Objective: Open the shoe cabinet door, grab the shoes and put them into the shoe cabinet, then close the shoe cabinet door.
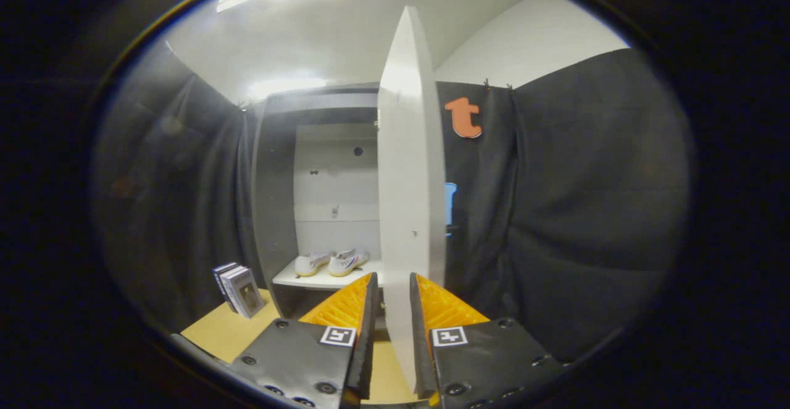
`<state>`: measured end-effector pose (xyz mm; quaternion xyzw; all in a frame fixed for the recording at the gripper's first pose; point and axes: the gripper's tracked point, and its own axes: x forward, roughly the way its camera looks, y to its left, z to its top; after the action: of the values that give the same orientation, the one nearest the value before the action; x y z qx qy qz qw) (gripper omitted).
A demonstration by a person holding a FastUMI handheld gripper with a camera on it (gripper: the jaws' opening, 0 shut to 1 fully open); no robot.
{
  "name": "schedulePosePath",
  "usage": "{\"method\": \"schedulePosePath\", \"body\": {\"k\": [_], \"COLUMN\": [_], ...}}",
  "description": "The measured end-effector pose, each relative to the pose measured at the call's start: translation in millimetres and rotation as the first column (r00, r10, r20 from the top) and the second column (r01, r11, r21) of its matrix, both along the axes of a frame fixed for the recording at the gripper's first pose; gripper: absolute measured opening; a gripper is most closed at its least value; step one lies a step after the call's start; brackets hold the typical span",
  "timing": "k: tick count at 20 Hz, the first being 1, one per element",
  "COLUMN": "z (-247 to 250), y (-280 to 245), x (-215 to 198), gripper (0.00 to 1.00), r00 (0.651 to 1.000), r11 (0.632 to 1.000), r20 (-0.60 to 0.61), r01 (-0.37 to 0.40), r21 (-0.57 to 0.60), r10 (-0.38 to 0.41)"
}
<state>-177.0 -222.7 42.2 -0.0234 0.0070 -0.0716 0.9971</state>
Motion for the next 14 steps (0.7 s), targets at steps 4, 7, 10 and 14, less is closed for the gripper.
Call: {"method": "schedulePosePath", "body": {"k": [4,7,10,14], "z": [11,8,3,-7], "y": [-39,-52,-55,-50], "x": [-10,-2,6,18], "gripper": [0.30,0.30,0.32,0.35], "r00": [0.997,0.994,0.994,0.994], "r11": [0.997,0.994,0.994,0.994], "r20": [0.019,0.005,-0.020,-0.057], "r01": [0.076,0.105,0.108,0.101], "r21": [0.011,0.018,0.037,0.037], "r10": [-0.076,-0.105,-0.107,-0.099]}}
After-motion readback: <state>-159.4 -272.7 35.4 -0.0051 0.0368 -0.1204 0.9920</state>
